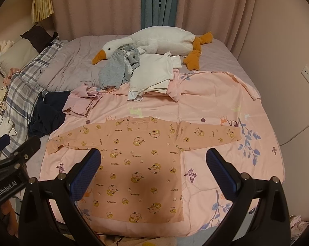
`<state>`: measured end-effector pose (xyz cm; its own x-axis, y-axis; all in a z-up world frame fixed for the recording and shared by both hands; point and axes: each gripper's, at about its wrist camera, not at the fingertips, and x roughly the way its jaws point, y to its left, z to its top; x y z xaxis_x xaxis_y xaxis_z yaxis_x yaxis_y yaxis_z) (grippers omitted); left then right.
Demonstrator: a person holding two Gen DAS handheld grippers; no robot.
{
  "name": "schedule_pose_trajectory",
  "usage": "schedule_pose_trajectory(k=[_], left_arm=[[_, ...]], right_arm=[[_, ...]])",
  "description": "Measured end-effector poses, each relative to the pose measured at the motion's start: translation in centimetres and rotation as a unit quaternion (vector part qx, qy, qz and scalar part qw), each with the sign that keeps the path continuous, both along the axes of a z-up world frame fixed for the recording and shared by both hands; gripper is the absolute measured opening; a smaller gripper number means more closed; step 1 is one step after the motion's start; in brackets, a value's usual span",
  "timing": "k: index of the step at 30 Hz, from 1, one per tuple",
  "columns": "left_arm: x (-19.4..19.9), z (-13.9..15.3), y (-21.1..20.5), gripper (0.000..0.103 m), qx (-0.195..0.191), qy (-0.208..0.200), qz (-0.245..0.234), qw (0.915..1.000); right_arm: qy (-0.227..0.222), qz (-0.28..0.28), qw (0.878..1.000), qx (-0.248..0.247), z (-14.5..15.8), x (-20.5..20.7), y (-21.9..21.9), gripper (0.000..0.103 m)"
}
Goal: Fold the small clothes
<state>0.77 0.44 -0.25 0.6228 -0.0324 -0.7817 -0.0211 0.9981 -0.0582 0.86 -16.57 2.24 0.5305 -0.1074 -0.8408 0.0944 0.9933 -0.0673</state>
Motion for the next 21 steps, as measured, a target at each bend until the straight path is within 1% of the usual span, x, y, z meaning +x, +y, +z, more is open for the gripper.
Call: schedule_pose_trajectory(k=[3, 7, 11, 14, 18, 21], left_arm=[[0.06, -0.04, 0.04, 0.103, 0.008, 0.001, 0.002, 1.0000], [0.03, -0.16, 0.05, 0.103, 0.004, 0.005, 0.002, 1.0000], [0.21, -0.42, -0.21, 0.103, 0.022, 0.016, -0.001, 0.9996], [-0.04, -0.39, -0.09, 0.103, 0.014, 0.015, -0.002, 0.9998], [-0.11, -0.40, -0.46, 0.103, 0.026, 0.016, -0.011, 0.9995], [-0.14, -0.35, -0.41, 0.103, 0.020, 0.015, -0.010, 0.9996]], right_arm=[[0.000, -0.005, 1.000, -0.002, 0.06, 0.04, -0.20, 0.103], [0.000, -0.009, 1.000, -0.003, 0.11, 0.03, -0.19, 0.103], [0.000, -0.008, 1.000, -0.003, 0.17, 0.17, -0.43, 0.103], [0.000, -0.008, 1.000, -0.002, 0.17, 0.12, -0.42, 0.103], [0.001, -0.009, 1.000, -0.003, 0.18, 0.12, -0.37, 0.103], [0.001, -0.010, 1.000, -0.004, 0.18, 0.15, -0.31, 0.103]])
